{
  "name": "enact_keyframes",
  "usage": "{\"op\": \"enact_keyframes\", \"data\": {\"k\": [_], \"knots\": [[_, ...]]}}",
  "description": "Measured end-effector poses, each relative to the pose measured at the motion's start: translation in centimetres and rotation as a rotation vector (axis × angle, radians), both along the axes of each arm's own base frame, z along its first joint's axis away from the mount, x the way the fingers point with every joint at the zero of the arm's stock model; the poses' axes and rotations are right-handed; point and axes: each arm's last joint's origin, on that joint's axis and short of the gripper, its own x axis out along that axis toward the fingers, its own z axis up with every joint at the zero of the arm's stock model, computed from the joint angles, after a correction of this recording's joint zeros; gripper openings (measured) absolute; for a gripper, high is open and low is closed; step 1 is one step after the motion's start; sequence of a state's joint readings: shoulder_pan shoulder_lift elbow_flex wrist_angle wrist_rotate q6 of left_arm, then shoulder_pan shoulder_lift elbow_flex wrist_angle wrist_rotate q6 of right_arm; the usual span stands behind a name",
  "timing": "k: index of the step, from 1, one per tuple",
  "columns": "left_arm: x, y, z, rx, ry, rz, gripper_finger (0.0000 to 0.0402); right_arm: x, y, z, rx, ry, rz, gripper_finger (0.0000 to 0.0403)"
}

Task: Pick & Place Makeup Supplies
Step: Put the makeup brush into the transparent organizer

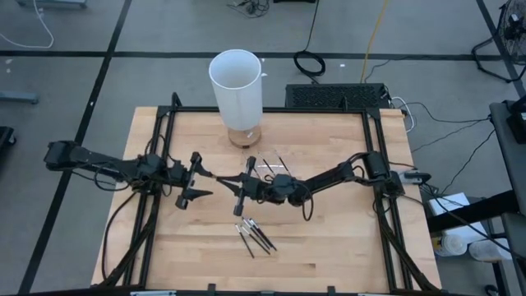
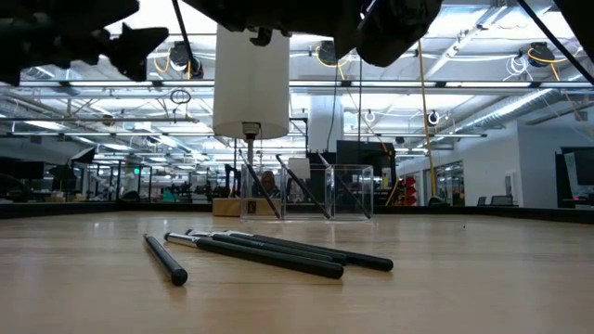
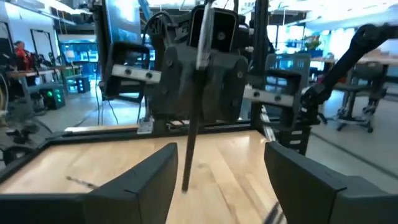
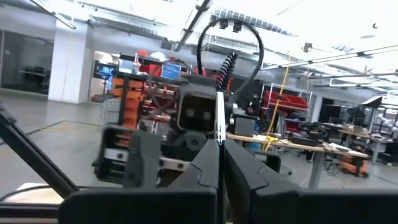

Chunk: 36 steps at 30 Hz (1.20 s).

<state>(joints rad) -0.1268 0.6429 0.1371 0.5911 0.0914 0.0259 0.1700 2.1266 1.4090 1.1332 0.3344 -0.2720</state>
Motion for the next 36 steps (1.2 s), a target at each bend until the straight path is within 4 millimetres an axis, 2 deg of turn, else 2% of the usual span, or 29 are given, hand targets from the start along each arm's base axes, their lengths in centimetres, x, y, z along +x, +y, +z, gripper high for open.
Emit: {"op": "enact_keyframes", "data": {"k": [6, 12, 16, 22, 27, 31, 36], "knots": [[2.1, 0.1, -0.5, 0.030, 0.114, 0.097, 0.0236, 0.1, -0.8, 0.0, -0.004, 0.002, -0.019, 0.0000], [3.2, 0.0, -0.1, 0.058, 0.120, 0.101, 0.0241, 0.3, -0.8, -0.5, -0.026, 0.052, 0.005, 0.0000], [3.3, -0.1, 0.5, 0.067, 0.097, 0.096, 0.0241, 0.3, -0.4, -0.6, -0.041, 0.074, 0.002, 0.0000], [3.0, -0.1, 0.8, 0.067, 0.083, 0.079, 0.0241, 0.0, 1.0, -0.7, -0.112, 0.097, -0.034, 0.0000], [2.8, -0.1, 1.1, 0.063, 0.062, 0.074, 0.0240, 0.0, 1.2, -0.7, -0.114, 0.101, -0.035, 0.0000], [2.8, -0.1, 1.1, 0.063, 0.057, 0.047, 0.0207, 0.1, 0.9, -0.8, -0.099, 0.103, -0.035, 0.0000], [2.8, -0.1, 1.0, 0.063, 0.066, 0.045, 0.0117, 0.1, 0.8, -0.8, -0.102, 0.107, -0.038, 0.0000]]}}
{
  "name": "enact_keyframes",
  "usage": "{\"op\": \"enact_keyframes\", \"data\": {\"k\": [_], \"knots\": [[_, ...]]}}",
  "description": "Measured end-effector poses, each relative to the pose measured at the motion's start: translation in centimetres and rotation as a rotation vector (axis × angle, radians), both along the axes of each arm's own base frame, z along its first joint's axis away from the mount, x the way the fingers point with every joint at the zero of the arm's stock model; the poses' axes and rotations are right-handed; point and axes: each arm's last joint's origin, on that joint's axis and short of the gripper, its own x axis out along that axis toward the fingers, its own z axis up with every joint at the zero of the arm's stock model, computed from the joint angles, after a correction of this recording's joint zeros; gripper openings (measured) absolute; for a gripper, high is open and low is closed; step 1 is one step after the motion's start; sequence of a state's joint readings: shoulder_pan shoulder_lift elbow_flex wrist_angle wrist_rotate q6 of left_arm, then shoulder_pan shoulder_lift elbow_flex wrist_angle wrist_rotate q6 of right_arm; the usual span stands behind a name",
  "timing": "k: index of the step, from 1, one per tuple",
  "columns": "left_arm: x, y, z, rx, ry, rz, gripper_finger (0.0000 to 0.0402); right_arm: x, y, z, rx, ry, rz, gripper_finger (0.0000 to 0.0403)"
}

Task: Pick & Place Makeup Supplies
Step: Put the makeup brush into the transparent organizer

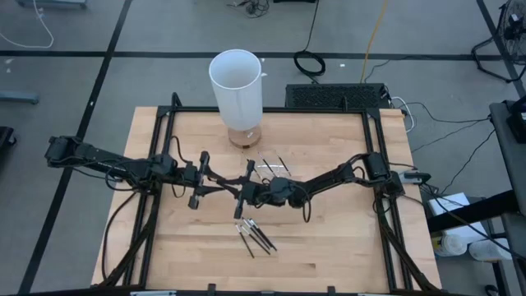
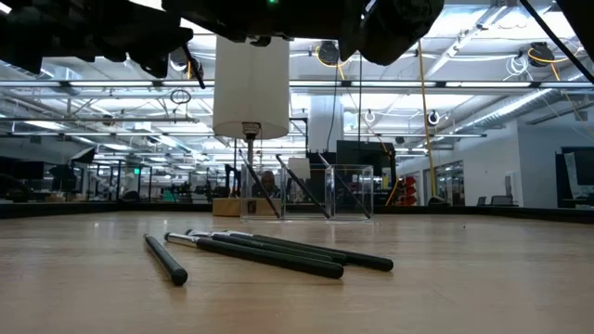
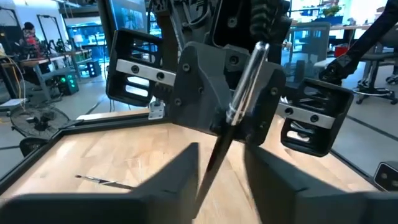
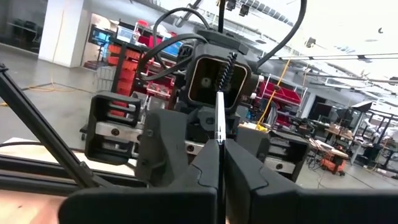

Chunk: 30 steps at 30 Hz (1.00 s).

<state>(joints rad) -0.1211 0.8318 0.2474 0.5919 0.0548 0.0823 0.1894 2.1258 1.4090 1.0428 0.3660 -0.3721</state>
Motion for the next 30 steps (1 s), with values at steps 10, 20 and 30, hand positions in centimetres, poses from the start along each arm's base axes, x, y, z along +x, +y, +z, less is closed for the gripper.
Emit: {"op": "enact_keyframes", "data": {"k": [10, 20, 30], "knots": [[0.0, -0.2, -0.3, 0.079, 0.018, -0.040, 0.0020, 0.0, 0.0, -0.2, 0.001, 0.023, 0.000, 0.0000], [0.0, -0.1, -0.6, 0.093, 0.049, 0.025, 0.0014, -0.9, 1.2, 0.5, -0.047, 0.116, -0.209, 0.0079], [0.1, 0.6, -0.2, 0.047, 0.011, 0.172, 0.0014, -7.0, 3.7, 3.0, -0.138, 0.214, -0.354, 0.0168]]}}
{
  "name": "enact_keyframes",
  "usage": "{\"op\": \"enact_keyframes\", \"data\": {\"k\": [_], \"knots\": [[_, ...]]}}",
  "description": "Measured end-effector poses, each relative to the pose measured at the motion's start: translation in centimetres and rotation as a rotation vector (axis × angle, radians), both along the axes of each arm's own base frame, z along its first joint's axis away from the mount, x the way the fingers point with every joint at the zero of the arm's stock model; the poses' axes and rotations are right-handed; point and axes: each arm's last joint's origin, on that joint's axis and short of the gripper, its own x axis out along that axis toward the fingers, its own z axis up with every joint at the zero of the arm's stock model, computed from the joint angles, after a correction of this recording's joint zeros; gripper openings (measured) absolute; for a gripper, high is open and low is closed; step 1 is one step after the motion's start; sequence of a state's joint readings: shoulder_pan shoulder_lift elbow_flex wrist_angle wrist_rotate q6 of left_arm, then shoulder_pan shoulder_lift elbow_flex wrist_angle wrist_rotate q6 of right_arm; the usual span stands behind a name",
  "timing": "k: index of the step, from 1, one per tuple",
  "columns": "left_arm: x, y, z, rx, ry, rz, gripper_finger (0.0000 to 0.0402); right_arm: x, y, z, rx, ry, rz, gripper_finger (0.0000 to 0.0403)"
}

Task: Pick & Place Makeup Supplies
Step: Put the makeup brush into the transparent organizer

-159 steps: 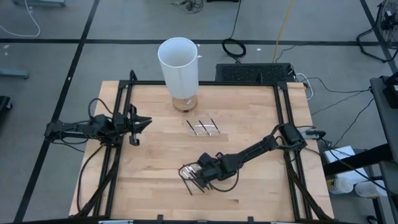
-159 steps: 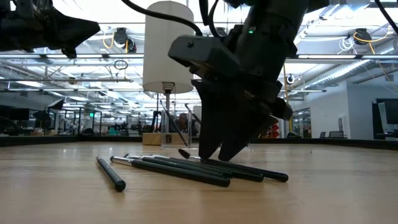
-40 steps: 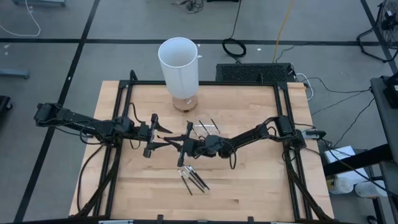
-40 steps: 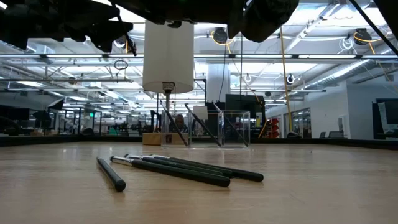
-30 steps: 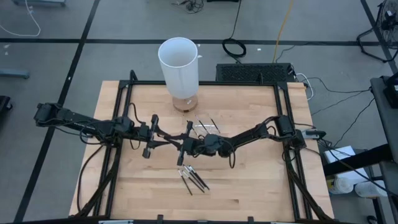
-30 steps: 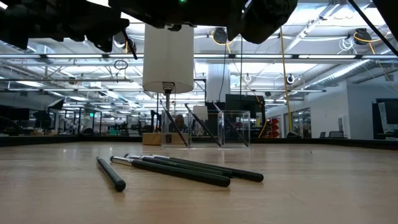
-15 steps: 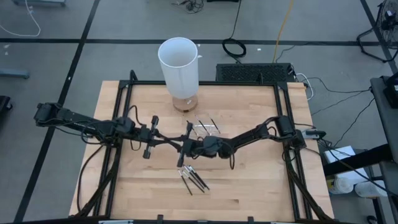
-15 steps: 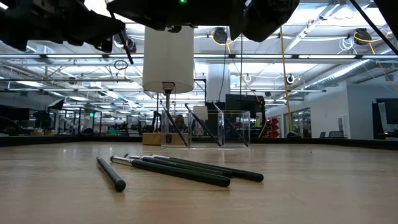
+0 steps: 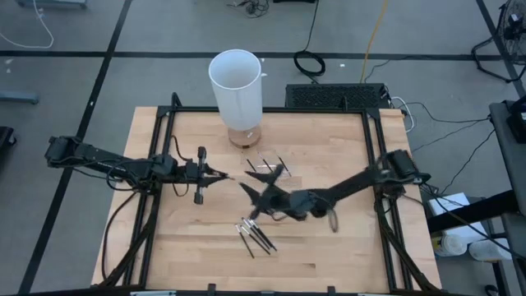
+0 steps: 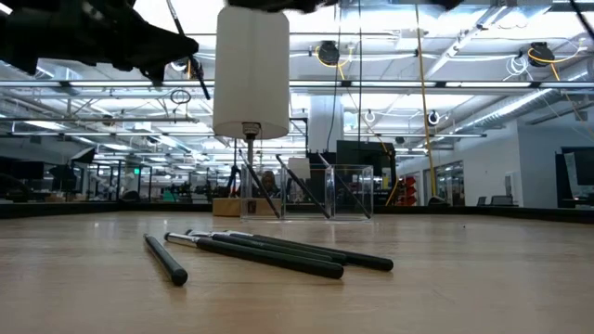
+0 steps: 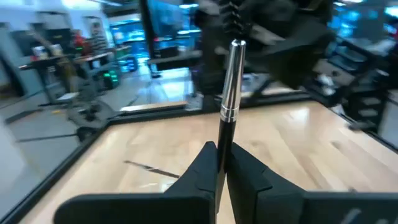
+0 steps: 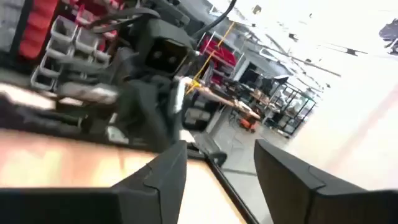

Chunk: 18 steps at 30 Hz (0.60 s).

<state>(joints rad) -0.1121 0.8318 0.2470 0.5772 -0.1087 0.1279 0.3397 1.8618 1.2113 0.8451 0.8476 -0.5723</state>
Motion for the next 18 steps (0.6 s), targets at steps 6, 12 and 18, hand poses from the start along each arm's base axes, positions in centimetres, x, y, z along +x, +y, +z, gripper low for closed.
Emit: {"op": "enact_keyframes", "data": {"k": [6, 12, 18], "knots": [[0.1, 1.0, 0.5, -0.013, -0.053, 0.033, 0.0014, -8.0, -0.2, -0.4, 0.143, -0.019, 0.179, 0.0041], [0.6, 2.2, 1.1, -0.095, -0.116, 0.038, 0.0014, -13.8, -3.0, -0.7, 0.234, -0.029, 0.251, 0.0015], [2.0, 3.0, 0.4, -0.213, -0.129, 0.244, 0.0014, -17.7, -5.6, -1.0, 0.230, -0.084, 0.266, 0.0004]]}}
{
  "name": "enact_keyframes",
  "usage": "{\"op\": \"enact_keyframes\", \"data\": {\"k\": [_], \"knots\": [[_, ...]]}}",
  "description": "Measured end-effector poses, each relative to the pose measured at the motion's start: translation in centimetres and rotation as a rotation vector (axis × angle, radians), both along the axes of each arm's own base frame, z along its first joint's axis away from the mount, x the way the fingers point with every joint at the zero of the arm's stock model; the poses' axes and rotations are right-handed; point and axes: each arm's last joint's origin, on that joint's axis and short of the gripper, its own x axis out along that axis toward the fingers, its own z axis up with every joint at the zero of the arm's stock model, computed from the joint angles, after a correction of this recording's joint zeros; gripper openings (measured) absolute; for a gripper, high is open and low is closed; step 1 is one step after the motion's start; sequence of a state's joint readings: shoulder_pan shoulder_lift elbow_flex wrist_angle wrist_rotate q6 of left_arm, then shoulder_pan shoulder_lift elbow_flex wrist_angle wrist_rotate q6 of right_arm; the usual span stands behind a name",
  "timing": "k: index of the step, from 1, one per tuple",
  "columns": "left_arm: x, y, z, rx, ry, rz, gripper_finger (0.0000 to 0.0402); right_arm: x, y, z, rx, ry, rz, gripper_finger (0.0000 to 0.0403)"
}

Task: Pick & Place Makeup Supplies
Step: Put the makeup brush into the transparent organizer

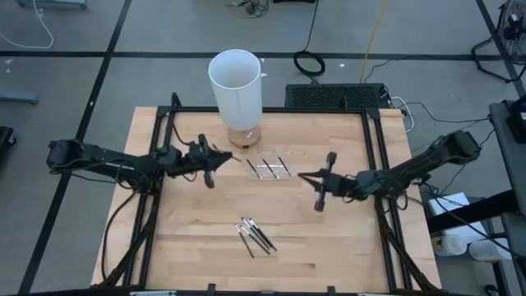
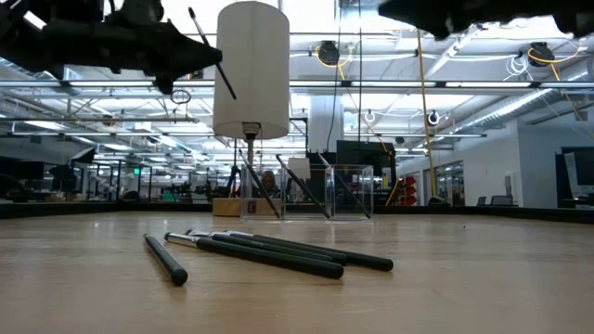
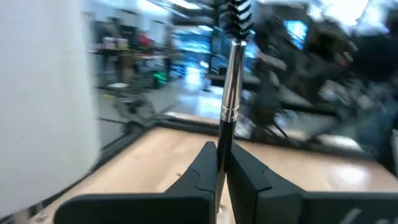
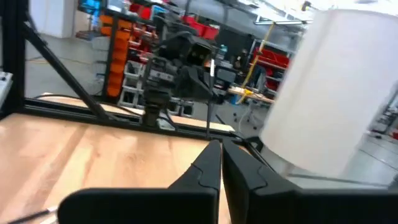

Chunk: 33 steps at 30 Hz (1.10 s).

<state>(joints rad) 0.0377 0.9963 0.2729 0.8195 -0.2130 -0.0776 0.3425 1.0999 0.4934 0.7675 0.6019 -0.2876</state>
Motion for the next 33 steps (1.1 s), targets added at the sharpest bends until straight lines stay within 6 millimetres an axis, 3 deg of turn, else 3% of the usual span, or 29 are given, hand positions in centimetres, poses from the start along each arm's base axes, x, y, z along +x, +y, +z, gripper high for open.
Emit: {"op": "enact_keyframes", "data": {"k": [7, 11, 17, 23, 28, 33], "knots": [[2.7, -0.6, -1.6, -0.119, 0.031, 0.141, 0.0014, -3.1, -2.3, -2.3, 0.062, -0.014, -0.054, 0.0001], [5.5, -2.4, -1.6, -0.083, 0.084, 0.157, 0.0014, -4.0, -2.9, -3.7, 0.082, -0.008, -0.076, 0.0001], [8.3, -5.4, -1.3, -0.026, 0.143, 0.410, 0.0014, -4.7, -3.2, -4.5, 0.075, 0.008, -0.080, 0.0001], [9.3, -6.2, -2.0, -0.139, 0.112, 0.568, 0.0014, -5.2, -3.3, -5.0, 0.018, 0.041, -0.083, 0.0001], [9.9, -5.7, -3.3, -0.241, 0.080, 0.594, 0.0014, -5.3, -3.3, -5.5, -0.024, 0.080, -0.077, 0.0001], [10.3, -5.6, -4.3, -0.240, 0.098, 0.607, 0.0014, -5.2, -3.0, -6.1, -0.055, 0.135, 0.040, 0.0000]]}}
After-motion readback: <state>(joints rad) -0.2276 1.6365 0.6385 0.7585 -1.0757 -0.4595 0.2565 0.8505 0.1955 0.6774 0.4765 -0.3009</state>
